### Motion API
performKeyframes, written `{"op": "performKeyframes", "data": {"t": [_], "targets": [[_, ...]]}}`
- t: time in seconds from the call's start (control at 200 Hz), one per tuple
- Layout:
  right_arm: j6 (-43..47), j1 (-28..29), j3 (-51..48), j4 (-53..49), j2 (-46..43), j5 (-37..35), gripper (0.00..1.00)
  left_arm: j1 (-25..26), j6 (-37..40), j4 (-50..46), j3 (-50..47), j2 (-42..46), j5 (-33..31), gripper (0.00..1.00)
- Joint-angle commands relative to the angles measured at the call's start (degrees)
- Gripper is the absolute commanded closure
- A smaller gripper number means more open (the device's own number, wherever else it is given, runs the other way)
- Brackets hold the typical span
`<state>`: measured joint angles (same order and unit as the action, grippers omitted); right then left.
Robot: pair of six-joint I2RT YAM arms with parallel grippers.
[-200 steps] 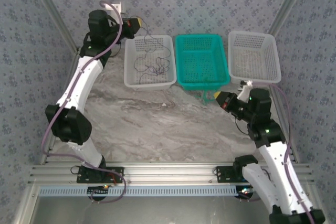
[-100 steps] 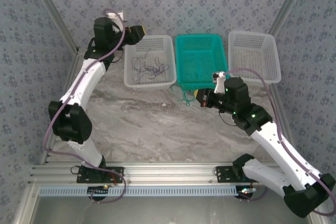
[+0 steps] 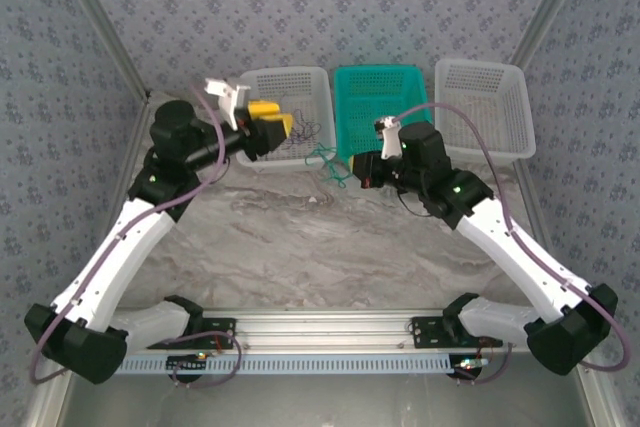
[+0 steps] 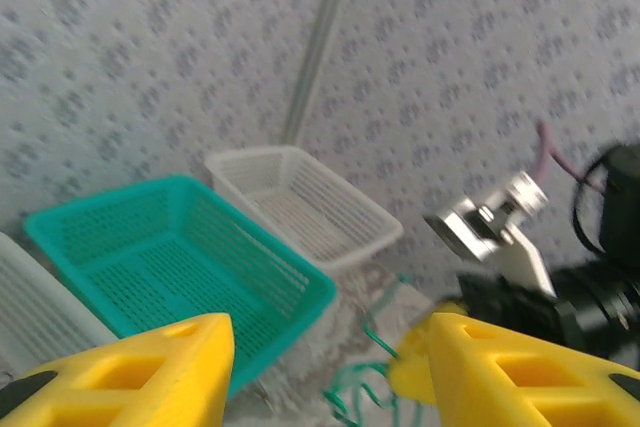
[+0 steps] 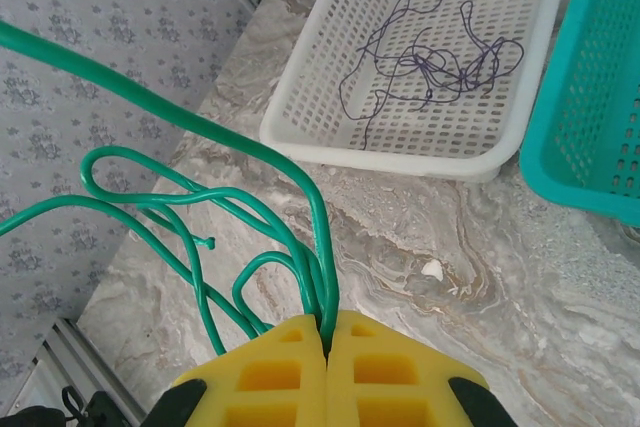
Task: Untangle the cables
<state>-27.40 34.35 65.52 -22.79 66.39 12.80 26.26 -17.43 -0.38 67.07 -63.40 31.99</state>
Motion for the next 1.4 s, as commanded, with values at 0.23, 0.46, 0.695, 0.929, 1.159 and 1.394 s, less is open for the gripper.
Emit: {"op": "performKeyframes", "data": {"t": [0.23, 0.46, 0.695, 0.929, 1.159, 1.394], "targets": [[0.9, 1.5, 4.4, 1.2, 3.0, 0.4, 1.00, 3.1, -4.9, 5.8, -9.5, -1.2, 2.9, 0.46], [0.6, 1.6, 4.4, 0.4, 2.6, -0.1, 1.00, 3.1, -6.9, 8.9, -10.7, -3.0, 4.0, 0.69], [-0.1, 1.6, 4.2, 1.3, 2.8, 0.5, 1.00, 3.1, -6.6, 8.6, -10.0, -3.6, 4.0, 0.93], [-0.3, 1.4, 3.3, 0.8, 2.0, -0.9, 1.00, 3.2, -4.9, 6.6, -9.9, -2.4, 0.3, 1.00], [-6.6, -2.7, -3.8, 0.7, -1.9, -7.0, 1.00, -1.0, -8.7, 5.9, -12.5, 3.5, -7.8, 1.00], [-21.4, -10.4, -18.5, 9.5, -5.7, 2.4, 1.00, -4.9, -10.1, 4.5, -14.2, 9.1, -8.1, 1.00]]}}
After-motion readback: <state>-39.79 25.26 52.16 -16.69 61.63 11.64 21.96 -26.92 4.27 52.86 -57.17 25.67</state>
